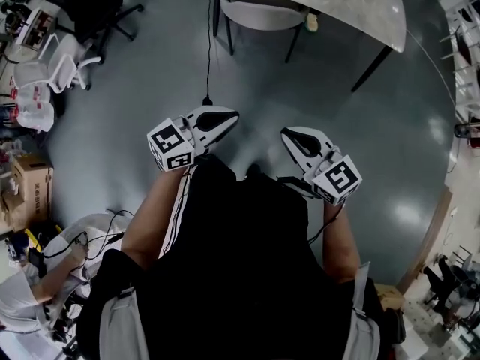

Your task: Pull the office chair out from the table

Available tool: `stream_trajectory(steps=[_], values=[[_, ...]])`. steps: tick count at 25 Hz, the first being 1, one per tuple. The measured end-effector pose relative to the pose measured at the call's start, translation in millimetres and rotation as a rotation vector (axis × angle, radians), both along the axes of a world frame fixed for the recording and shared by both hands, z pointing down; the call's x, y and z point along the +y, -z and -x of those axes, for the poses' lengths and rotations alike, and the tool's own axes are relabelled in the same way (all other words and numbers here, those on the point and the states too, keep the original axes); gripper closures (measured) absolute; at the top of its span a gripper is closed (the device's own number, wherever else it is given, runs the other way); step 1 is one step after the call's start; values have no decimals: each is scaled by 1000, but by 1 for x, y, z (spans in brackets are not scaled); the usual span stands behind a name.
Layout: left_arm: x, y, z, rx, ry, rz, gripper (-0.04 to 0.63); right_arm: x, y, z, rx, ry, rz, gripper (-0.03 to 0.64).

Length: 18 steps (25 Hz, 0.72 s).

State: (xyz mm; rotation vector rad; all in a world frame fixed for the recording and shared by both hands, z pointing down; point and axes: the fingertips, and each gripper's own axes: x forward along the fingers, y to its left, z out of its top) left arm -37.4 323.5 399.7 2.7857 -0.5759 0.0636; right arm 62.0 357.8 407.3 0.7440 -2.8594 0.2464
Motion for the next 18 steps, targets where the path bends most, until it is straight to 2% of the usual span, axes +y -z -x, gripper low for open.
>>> stream_trajectory(steps=[3, 9, 18], values=[[-3, -1, 7, -16, 35, 12, 588, -1, -8, -2, -1, 1, 25, 595], [-29, -4, 32, 15, 119, 59, 588, -27, -21, 0, 44, -25, 67, 595], [-115, -16, 36, 50, 89, 66, 588, -110, -21, 21, 80, -4, 78, 595]])
